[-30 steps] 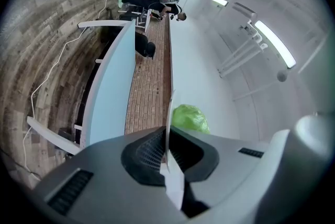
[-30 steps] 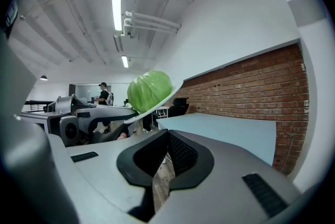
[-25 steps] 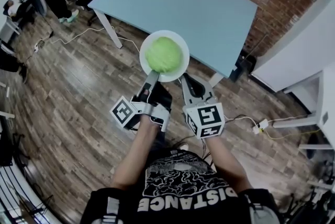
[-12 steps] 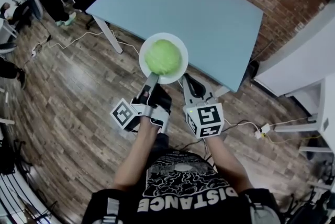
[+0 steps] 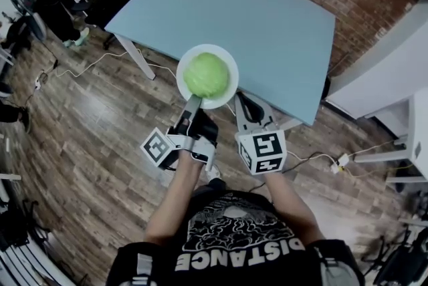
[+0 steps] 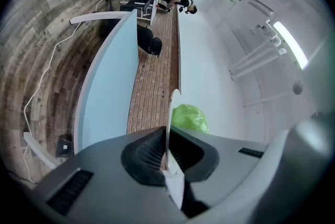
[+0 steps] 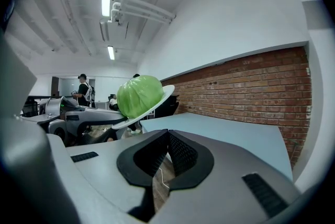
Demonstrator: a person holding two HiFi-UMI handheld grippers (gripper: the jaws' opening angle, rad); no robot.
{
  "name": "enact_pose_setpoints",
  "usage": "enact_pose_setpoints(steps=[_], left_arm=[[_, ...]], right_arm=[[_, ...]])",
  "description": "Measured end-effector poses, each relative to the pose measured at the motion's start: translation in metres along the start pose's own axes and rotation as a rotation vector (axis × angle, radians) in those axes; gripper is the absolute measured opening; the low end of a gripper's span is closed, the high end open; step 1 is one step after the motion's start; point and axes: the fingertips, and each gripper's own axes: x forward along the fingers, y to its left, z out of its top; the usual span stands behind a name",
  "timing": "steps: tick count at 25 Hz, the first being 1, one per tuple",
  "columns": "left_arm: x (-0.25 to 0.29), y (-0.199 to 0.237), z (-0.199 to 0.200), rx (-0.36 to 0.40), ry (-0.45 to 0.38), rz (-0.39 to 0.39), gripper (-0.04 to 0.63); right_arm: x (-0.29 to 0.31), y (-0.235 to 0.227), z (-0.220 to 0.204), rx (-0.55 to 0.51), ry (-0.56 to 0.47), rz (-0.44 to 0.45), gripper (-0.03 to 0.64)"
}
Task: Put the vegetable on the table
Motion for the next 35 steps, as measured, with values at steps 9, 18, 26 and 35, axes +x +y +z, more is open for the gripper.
enact_pose_setpoints(steps=[9, 18, 26, 35], left_arm=[[0.008, 0.006, 0.03, -0.015, 0.014, 0.013, 0.012], [0.013, 0.006, 0.063, -0.021, 0.007, 0.011, 0.014], [0.031, 0.007, 0.068, -0.015, 0.016, -0.001, 0.012], [0.071, 0.018, 0.065, -0.009, 0.04, 0.012, 0.012]], right_arm=[[0.024, 0.009, 0.009, -0.027, -0.01, -0.04, 0.007], [0.05, 0.026, 0.011, -0.065, 0.002, -0.03, 0.008], [0.064, 0.014, 0.013, -0.066, -0.001, -0.025, 0.008], [0.089, -0.014, 0.013, -0.055, -0.002, -0.019, 0.008]])
